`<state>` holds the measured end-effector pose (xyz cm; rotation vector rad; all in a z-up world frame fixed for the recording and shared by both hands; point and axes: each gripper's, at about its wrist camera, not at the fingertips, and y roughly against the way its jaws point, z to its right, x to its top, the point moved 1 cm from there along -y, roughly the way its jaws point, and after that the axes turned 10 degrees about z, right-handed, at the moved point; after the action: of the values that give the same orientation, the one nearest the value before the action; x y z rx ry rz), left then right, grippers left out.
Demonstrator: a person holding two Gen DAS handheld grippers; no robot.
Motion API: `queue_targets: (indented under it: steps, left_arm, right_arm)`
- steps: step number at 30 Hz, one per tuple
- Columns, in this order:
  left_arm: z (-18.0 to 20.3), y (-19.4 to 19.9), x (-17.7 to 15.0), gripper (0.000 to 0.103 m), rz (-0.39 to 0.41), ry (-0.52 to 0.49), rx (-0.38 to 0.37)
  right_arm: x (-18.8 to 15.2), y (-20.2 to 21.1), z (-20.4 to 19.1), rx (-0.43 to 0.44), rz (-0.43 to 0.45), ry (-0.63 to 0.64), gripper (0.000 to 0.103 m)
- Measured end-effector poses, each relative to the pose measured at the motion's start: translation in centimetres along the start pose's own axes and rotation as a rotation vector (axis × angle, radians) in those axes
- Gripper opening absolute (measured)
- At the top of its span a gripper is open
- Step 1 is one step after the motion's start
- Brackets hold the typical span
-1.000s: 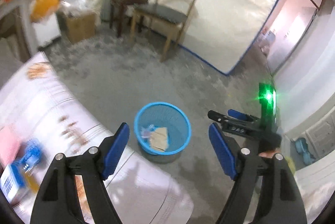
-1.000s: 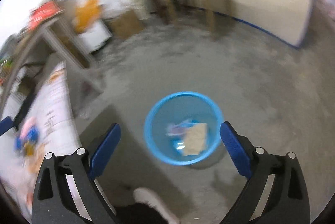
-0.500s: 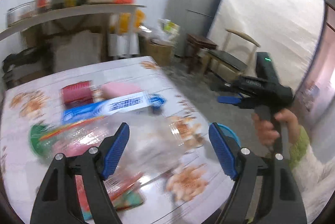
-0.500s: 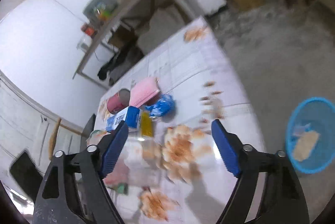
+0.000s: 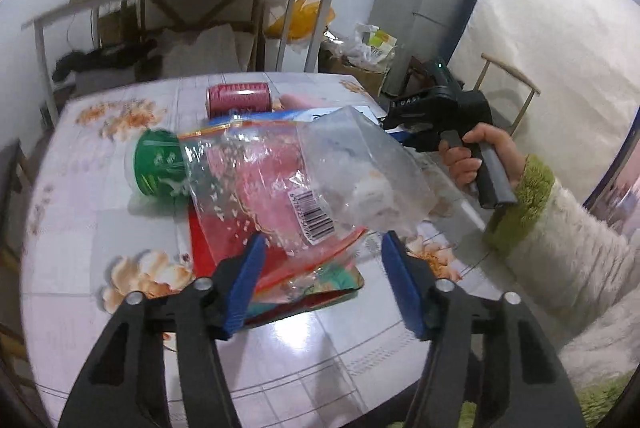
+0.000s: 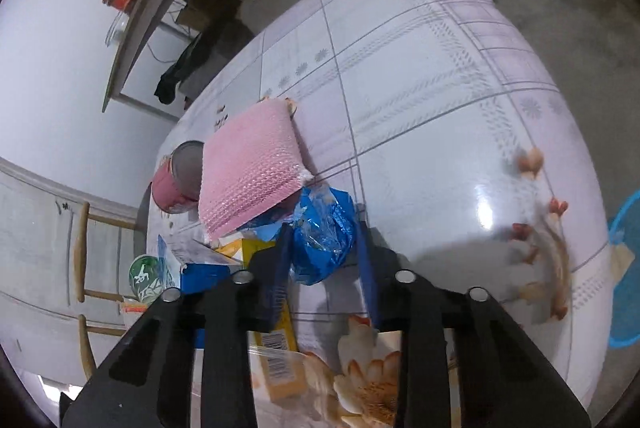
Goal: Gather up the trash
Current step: 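Return both tools to the table and grasp the blue wrapper with the right tool, then grasp the clear plastic box with the left tool while the right tool holds the blue wrapper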
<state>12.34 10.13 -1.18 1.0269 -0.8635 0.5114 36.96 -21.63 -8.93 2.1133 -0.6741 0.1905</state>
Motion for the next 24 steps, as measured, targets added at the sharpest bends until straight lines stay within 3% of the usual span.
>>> queue_targets:
  steps: [6, 9, 16, 19, 21, 24]
  left_arm:
    - [0.0, -0.8, 0.7, 0.043, 0.017, 0.028, -0.071]
    - [0.7, -1.5, 0.9, 0.041, 0.012, 0.014, -0.099]
    - [2.8, -2.1, 1.8, 0.041, -0.007, -0.105, -0.165]
    - [4.4, -2.6, 2.9, 0.056, -0.039, -0.222, -0.207]
    - [5.6, -3.1, 3.9, 0.079, -0.063, -0.31, -0.241]
    - [7.5, -4.2, 5.1, 0.091, -0.108, -0.46, -0.311]
  right_arm:
    - [-0.7, 0.9, -1.0, -0.049, 0.043, -0.001, 0.018]
    - [-1.4, 2.7, 0.4, -0.072, 0.077, -0.039, 0.017]
    - [-5.7, 7.8, 3.1, -0.097, 0.104, -0.094, 0.017]
    - [-8.2, 10.2, 3.9, -0.101, 0.101, -0.109, 0.017]
    - [-9.3, 11.2, 4.1, -0.099, 0.098, -0.118, 0.017]
    - [-10.9, 12.5, 4.5, -0.091, 0.088, -0.128, 0.017]
